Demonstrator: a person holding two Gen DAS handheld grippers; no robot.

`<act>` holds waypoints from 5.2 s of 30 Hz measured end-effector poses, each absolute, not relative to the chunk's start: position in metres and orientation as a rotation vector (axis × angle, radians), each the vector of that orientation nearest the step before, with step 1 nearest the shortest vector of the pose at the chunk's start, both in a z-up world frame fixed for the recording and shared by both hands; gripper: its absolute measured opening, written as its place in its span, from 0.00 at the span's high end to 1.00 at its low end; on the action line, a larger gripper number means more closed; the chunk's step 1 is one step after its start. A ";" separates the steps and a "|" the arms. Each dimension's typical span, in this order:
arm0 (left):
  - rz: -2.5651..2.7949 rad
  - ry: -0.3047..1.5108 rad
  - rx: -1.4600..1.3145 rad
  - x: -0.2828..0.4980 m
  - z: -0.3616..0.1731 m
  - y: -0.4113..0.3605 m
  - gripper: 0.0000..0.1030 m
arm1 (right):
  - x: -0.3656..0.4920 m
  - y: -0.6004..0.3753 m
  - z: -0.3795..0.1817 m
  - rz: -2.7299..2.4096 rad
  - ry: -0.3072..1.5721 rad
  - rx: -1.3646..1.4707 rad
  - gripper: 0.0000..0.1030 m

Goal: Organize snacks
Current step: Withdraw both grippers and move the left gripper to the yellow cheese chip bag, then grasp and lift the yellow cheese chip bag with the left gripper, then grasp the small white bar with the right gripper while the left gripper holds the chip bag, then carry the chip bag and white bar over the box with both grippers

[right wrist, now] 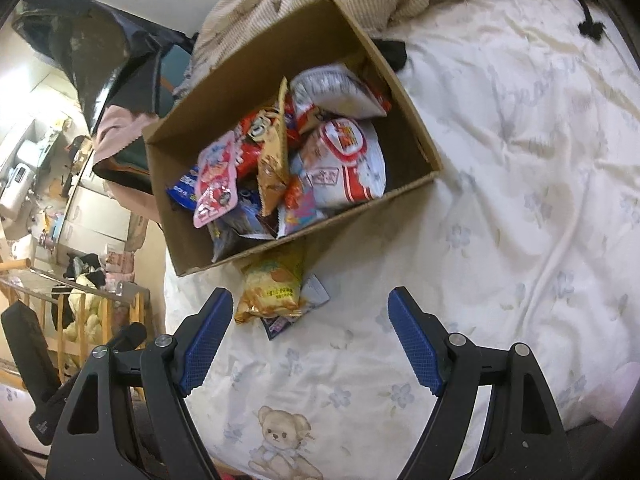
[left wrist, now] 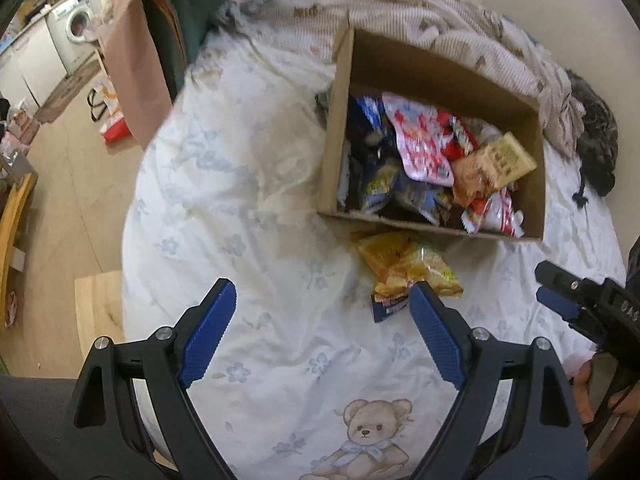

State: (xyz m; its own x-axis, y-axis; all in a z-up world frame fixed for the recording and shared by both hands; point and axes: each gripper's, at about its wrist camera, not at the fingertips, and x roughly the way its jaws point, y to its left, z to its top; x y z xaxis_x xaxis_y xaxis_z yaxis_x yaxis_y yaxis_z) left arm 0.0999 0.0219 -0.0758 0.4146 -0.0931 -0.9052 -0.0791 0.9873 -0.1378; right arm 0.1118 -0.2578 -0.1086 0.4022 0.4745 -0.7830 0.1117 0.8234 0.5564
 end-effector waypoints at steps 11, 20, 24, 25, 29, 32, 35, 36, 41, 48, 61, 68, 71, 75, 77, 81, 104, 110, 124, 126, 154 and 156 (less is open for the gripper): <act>-0.059 1.316 -0.293 0.153 -0.119 -0.042 0.13 | 0.106 -0.297 -0.113 0.137 1.147 0.690 0.20; 0.024 1.450 -0.183 0.179 -0.177 -0.081 0.09 | 0.095 -0.334 -0.122 0.106 1.155 0.815 0.20; 0.038 1.474 -0.200 0.184 -0.190 -0.079 0.13 | 0.096 -0.334 -0.123 0.099 1.158 0.823 0.20; 0.037 1.477 -0.195 0.183 -0.192 -0.079 0.20 | 0.097 -0.333 -0.122 0.104 1.158 0.819 0.20; 0.004 1.478 -0.159 0.173 -0.192 -0.082 0.38 | 0.102 -0.325 -0.121 0.121 1.162 0.804 0.20; -0.034 1.476 -0.139 0.161 -0.187 -0.084 0.52 | 0.104 -0.320 -0.121 0.129 1.168 0.795 0.20; -0.087 1.493 -0.094 0.145 -0.183 -0.095 0.55 | 0.104 -0.317 -0.120 0.133 1.170 0.790 0.20; -0.109 1.501 -0.084 0.139 -0.181 -0.099 0.55 | 0.104 -0.316 -0.119 0.134 1.169 0.787 0.20; -0.178 1.519 -0.079 0.112 -0.173 -0.106 0.57 | 0.102 -0.315 -0.117 0.134 1.162 0.778 0.20; -0.213 1.397 -0.048 0.087 -0.124 -0.087 0.58 | 0.101 -0.311 -0.117 0.143 1.169 0.776 0.20; -0.063 1.193 -0.083 0.089 -0.072 0.021 0.58 | 0.111 -0.228 -0.163 0.238 1.407 0.720 0.20; -0.047 1.181 -0.128 0.084 -0.076 0.033 0.58 | 0.122 -0.166 -0.182 0.266 1.493 0.499 0.47; -0.052 1.170 -0.136 0.081 -0.073 0.033 0.58 | 0.126 -0.155 -0.191 0.241 1.511 0.440 0.47; -0.090 1.180 -0.175 0.079 -0.071 0.031 0.58 | 0.125 -0.144 -0.201 0.225 1.520 0.355 0.47; -0.102 1.171 -0.172 0.078 -0.067 0.028 0.58 | 0.124 -0.139 -0.198 0.219 1.505 0.317 0.49; -0.102 1.158 -0.173 0.079 -0.064 0.027 0.58 | 0.116 -0.137 -0.197 0.211 1.463 0.196 0.70; -0.031 1.189 -0.178 0.082 -0.081 0.031 0.57 | 0.092 -0.175 -0.149 0.305 1.309 0.292 0.83; -0.007 1.169 -0.148 0.080 -0.082 0.031 0.57 | 0.084 -0.191 -0.131 0.319 1.273 0.354 0.83; 0.038 1.078 -0.140 0.081 -0.067 0.042 0.57 | 0.081 -0.237 -0.053 0.332 0.977 0.411 0.83; 0.036 1.048 -0.133 0.081 -0.060 0.041 0.57 | 0.084 -0.247 -0.043 0.318 0.938 0.424 0.83; -0.103 0.953 -0.044 0.204 -0.021 -0.026 0.57 | 0.203 -0.285 -0.040 0.219 0.880 0.375 0.83; -0.111 0.962 -0.051 0.217 -0.026 -0.035 0.57 | 0.213 -0.281 -0.048 0.202 0.910 0.335 0.83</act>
